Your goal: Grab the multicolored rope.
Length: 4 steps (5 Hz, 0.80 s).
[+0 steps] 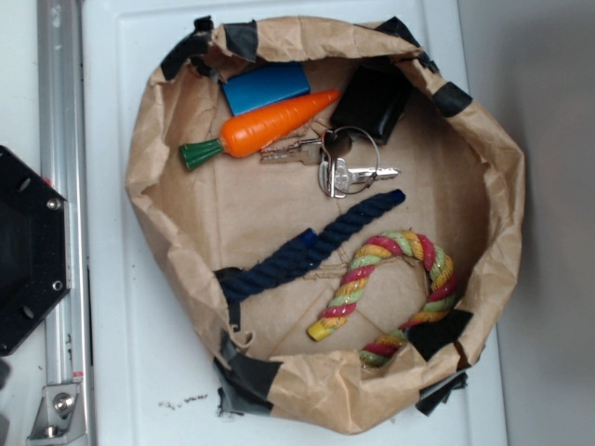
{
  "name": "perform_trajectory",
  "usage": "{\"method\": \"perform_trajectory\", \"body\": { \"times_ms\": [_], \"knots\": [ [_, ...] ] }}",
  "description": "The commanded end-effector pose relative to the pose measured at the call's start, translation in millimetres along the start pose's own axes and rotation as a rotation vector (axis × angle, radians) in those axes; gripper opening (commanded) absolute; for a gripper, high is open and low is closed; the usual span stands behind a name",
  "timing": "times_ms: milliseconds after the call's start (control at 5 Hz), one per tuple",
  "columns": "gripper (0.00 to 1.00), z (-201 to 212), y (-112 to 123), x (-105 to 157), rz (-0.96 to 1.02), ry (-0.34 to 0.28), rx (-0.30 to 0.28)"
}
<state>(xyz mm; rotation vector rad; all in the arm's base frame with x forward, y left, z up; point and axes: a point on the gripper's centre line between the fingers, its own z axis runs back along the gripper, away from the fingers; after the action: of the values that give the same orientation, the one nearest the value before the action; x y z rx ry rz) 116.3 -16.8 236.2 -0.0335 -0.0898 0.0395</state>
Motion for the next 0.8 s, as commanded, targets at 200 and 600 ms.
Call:
{"method": "perform_trajectory", "body": {
  "times_ms": [200, 600],
  "knots": [
    [1.00, -33, 4, 47, -0.014, -0.047, 0.033],
    [1.00, -109, 9, 143, -0.071, -0.112, 0.081]
  ]
}}
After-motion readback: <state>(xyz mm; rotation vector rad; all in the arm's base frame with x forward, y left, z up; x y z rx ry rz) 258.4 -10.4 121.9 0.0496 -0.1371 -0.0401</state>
